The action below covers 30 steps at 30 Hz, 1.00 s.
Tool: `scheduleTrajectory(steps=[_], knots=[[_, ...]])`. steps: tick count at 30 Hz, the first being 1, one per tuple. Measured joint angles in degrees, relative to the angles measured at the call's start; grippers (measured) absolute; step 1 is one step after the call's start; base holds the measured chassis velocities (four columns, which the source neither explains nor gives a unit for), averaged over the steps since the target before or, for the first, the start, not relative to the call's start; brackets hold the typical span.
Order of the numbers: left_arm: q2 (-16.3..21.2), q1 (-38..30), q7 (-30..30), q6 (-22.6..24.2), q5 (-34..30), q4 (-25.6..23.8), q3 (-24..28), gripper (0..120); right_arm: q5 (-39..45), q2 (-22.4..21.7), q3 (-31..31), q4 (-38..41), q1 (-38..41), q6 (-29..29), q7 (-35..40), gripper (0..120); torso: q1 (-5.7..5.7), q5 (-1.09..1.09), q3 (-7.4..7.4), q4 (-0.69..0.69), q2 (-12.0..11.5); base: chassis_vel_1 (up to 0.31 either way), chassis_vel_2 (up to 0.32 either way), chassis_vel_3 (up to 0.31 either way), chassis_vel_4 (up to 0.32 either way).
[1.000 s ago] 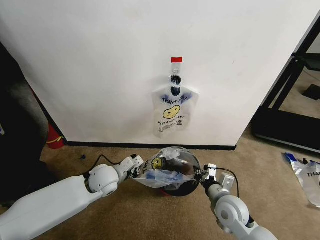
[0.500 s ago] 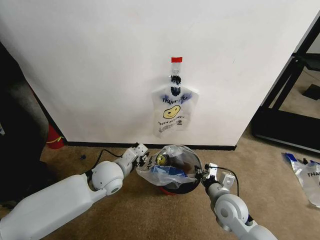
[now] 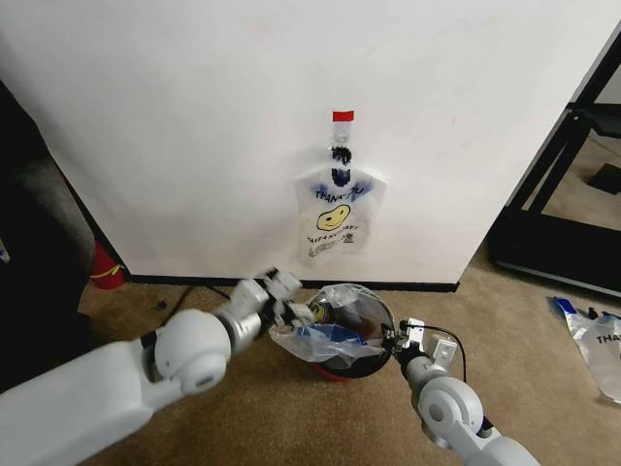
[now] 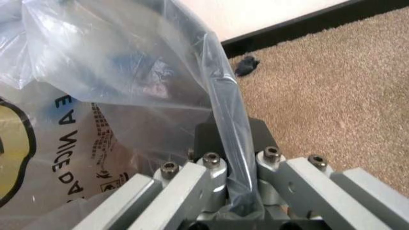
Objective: Pick up the garbage bag from the wall and place it over the trash bin.
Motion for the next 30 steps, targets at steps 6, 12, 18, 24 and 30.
scheduleTrajectory(steps=[6,12,18,24,30], knots=[[-3.2,-1.7,0.8,0.6,2.0,3.6,3.3,97,0.2,-0.2,-0.1,1.2,-0.3,-0.4,0.2,0,0.0,-0.01,0.0,0.01,0.0,0.0,0.0,0.0,0.0],[-5.8,-4.5,-0.8,2.2,-1.5,6.1,4.6,94,0.0,-0.1,-0.1,1.5,-0.7,-0.5,0.3,0,0.0,0.0,0.0,-0.01,0.0,0.0,0.0,0.0,0.0],[-5.3,-6.3,-1.1,3.4,-1.3,8.1,7.0,73,-0.3,-0.1,-0.4,1.5,-0.6,-0.5,0.3,0,0.0,0.0,0.01,0.0,0.0,0.0,0.0,0.0,0.0],[-5.3,-6.3,-0.8,4.2,0.4,9.0,8.9,55,-0.8,0.0,-0.6,1.7,-0.5,-0.5,0.4,0,0.0,-0.01,0.01,0.0,0.0,0.0,0.0,0.0,0.0],[-5.4,-6.4,0.2,4.2,1.5,9.8,10.3,36,-0.6,-0.1,-0.6,2.0,-0.4,-0.6,0.6,0,0.0,-0.01,0.01,0.0,0.0,0.0,0.0,0.0,0.0]])
